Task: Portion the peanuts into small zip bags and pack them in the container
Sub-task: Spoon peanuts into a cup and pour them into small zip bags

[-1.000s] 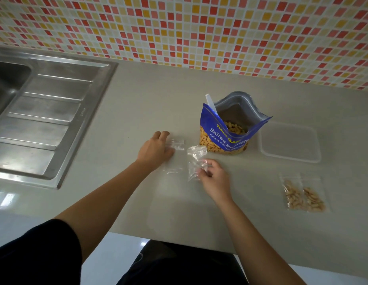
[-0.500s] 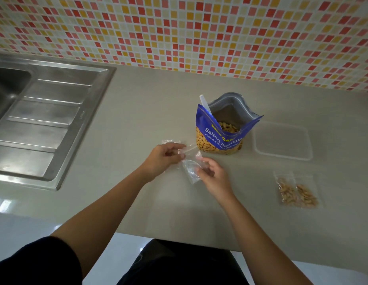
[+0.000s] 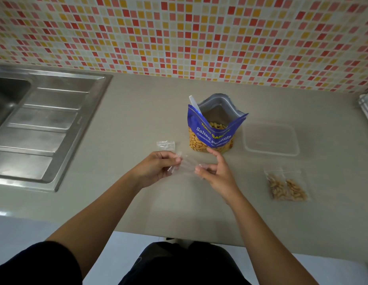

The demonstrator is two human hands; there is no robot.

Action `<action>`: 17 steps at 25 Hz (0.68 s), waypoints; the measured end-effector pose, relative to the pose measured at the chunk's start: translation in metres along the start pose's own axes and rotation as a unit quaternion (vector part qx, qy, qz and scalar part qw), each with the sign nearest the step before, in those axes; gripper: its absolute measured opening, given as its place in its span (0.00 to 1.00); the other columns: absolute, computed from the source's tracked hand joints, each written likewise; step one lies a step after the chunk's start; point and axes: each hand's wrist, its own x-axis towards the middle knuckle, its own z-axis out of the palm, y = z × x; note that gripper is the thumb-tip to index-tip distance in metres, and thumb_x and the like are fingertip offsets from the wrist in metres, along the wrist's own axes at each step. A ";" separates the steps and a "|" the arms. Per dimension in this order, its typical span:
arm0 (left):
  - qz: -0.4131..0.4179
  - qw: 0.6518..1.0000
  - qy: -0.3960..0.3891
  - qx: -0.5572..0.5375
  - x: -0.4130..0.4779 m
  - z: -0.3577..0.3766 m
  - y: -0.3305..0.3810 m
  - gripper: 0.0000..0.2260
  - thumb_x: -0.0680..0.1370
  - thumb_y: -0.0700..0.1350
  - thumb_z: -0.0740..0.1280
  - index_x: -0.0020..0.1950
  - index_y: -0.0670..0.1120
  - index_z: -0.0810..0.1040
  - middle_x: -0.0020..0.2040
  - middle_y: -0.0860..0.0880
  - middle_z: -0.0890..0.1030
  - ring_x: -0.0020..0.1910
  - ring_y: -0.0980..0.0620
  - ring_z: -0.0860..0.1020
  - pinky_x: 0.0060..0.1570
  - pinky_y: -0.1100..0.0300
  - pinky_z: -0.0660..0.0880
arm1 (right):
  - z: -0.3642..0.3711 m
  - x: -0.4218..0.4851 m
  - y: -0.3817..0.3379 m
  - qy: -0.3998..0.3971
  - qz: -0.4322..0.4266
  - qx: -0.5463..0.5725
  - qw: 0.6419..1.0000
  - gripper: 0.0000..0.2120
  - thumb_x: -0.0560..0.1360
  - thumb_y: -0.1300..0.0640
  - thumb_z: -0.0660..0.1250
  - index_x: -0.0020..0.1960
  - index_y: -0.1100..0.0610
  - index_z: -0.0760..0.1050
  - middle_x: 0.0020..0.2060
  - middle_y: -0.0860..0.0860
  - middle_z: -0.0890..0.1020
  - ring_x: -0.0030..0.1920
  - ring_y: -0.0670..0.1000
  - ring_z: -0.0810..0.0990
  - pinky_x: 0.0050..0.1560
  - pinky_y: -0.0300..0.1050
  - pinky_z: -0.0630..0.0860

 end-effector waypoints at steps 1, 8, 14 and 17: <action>-0.008 1.000 -0.004 -0.030 0.000 0.005 -0.003 0.12 0.74 0.36 0.66 0.33 0.46 0.82 0.29 0.51 0.79 0.27 0.60 0.76 0.30 0.71 0.74 | -0.002 -0.001 0.000 -0.009 0.001 -0.015 1.000 0.32 0.71 0.65 0.71 0.69 0.49 0.62 0.37 0.53 0.82 0.37 0.42 0.80 0.46 0.33 0.75; -0.042 0.963 -0.059 -0.259 -0.004 0.031 -0.020 0.06 0.62 0.46 0.74 0.36 0.45 0.83 0.30 0.52 0.80 0.25 0.59 0.76 0.27 0.70 0.74 | -0.007 -0.007 -0.003 -0.011 0.006 -0.007 1.000 0.32 0.73 0.67 0.67 0.71 0.50 0.58 0.41 0.54 0.82 0.37 0.38 0.81 0.44 0.31 0.76; 0.000 0.989 0.010 -0.148 -0.003 0.031 -0.018 0.09 0.78 0.37 0.61 0.42 0.39 0.81 0.30 0.49 0.77 0.26 0.59 0.74 0.29 0.72 0.74 | -0.019 -0.013 0.006 0.054 0.039 0.034 0.997 0.31 0.70 0.65 0.72 0.69 0.52 0.63 0.40 0.50 0.79 0.38 0.43 0.80 0.42 0.36 0.75; 0.070 0.990 0.081 0.088 -0.003 0.027 -0.014 0.04 0.76 0.38 0.66 0.42 0.40 0.80 0.31 0.47 0.75 0.29 0.55 0.70 0.33 0.70 0.74 | -0.024 -0.018 0.011 0.066 0.057 0.073 0.994 0.30 0.71 0.67 0.70 0.69 0.54 0.62 0.38 0.51 0.80 0.36 0.42 0.81 0.38 0.33 0.75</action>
